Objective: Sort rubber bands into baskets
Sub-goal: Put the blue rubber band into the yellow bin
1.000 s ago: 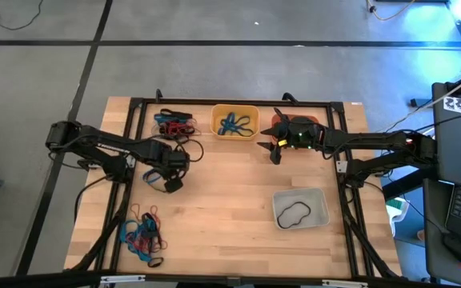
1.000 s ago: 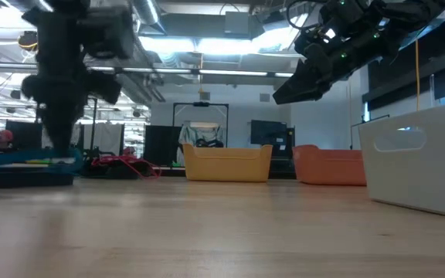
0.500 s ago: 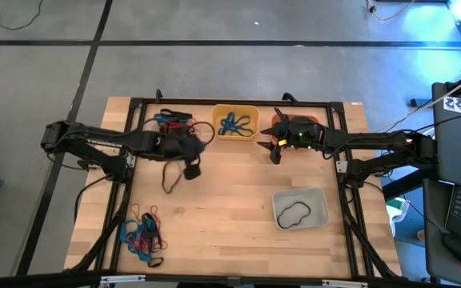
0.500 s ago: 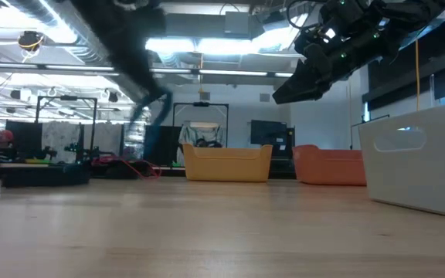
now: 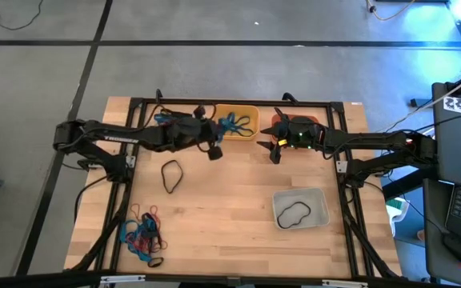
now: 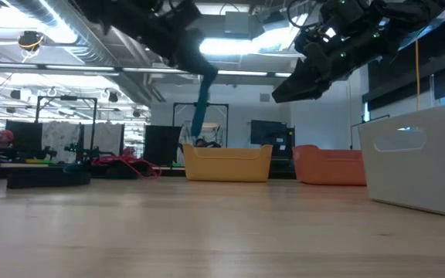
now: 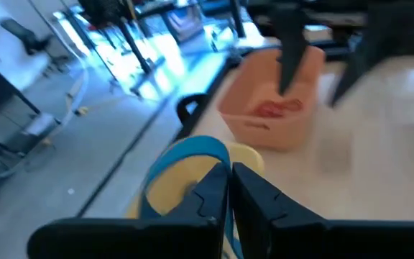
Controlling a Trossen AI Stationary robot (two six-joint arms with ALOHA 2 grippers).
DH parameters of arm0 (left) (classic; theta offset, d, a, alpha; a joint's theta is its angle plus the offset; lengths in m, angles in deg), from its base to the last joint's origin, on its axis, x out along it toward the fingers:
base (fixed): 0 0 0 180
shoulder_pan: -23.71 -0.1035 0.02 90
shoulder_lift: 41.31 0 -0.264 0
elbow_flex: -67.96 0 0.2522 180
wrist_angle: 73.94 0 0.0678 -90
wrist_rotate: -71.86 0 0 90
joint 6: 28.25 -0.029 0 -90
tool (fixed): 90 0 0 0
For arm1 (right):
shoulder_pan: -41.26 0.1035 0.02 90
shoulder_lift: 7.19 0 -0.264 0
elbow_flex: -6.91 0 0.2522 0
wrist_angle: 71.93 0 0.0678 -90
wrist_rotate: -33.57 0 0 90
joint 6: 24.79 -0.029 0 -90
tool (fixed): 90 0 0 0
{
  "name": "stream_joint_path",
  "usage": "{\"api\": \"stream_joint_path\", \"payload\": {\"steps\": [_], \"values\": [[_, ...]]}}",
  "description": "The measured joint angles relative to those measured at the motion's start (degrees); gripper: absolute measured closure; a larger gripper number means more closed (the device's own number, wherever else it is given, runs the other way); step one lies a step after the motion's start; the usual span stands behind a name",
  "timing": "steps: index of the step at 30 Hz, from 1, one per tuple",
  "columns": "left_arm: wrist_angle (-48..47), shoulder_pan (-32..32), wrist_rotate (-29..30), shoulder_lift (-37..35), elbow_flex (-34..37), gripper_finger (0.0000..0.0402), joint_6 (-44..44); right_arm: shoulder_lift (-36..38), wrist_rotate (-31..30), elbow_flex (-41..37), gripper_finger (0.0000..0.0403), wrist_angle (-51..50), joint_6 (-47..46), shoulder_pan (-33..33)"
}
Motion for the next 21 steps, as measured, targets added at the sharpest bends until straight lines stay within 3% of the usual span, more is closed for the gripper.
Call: {"api": "stream_joint_path", "payload": {"steps": [13,16,21], "values": [[15.3,-8.9,0.0,10.5,0.1,0.0380,-2.8,0.0,0.0,0.0,0.0189,0.9,0.0,0.0],[15.8,-10.2,-0.1,12.3,0.0,0.0358,0.2,0.0,0.0,0.0,0.0189,0.8,0.0,0.0],[13.3,-11.1,-0.4,13.4,-0.5,0.0286,1.2,0.0,0.0,0.0,0.0189,0.6,0.0,0.0]]}}
